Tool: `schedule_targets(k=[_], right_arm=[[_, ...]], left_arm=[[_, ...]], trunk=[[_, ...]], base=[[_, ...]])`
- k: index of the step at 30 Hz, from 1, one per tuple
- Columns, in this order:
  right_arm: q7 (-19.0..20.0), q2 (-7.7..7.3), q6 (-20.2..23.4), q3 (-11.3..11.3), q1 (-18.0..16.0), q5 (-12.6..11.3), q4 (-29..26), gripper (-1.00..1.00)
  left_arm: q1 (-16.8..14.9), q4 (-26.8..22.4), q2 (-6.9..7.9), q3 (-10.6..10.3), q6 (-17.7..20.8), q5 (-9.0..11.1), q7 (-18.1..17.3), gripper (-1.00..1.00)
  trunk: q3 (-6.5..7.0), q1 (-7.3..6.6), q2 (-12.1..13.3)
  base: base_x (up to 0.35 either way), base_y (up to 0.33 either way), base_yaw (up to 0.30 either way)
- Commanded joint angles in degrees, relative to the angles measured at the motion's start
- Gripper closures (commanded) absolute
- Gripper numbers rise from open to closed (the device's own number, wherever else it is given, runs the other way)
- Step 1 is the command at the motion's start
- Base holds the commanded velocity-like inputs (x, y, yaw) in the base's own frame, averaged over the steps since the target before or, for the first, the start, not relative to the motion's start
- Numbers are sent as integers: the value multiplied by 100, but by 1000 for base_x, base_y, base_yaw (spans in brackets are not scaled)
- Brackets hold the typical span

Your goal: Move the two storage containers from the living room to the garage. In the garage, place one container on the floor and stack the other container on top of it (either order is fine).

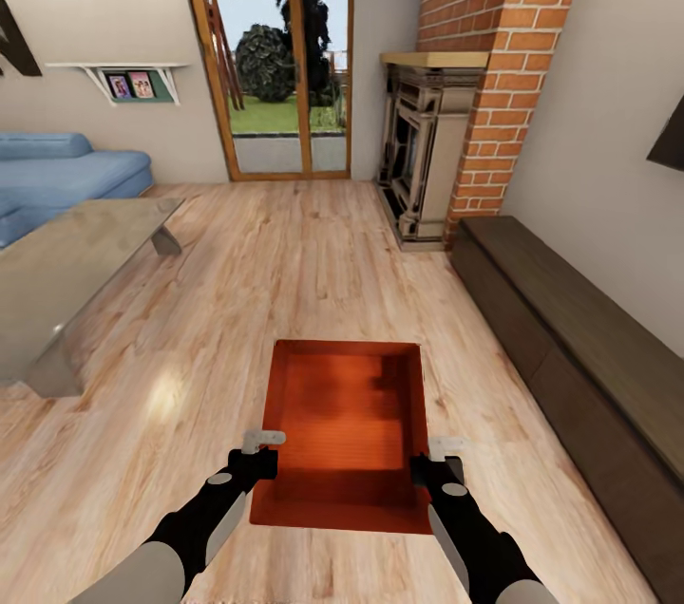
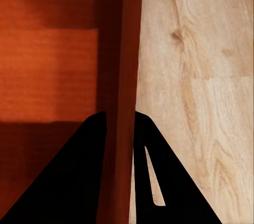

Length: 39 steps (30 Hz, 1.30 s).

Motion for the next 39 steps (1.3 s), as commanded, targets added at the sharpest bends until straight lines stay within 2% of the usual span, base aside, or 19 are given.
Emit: schedule_targets(k=[1, 9, 16, 39], right_arm=[[-105, -3, 59, -14, 3, 14, 1, 100], [-100, -2, 59, -12, 1, 14, 1, 100], [-100, -2, 59, -5, 0, 14, 1, 100], [-107, 3, 59, -5, 3, 14, 1, 100]], left_arm=[[-3, -349, 0, -41, 21, 61, 34, 100], [-3, -347, 0, -41, 21, 61, 34, 100], [-3, -347, 0, -41, 21, 61, 35, 100], [-3, -344, 0, -41, 21, 61, 42, 100]], trunk=[[-5, 0, -3], [-5, 0, -3], [-5, 0, -3], [-5, 0, -3]], base=[[0, 0, 277], [0, 0, 260], [0, 0, 53], [0, 0, 271]])
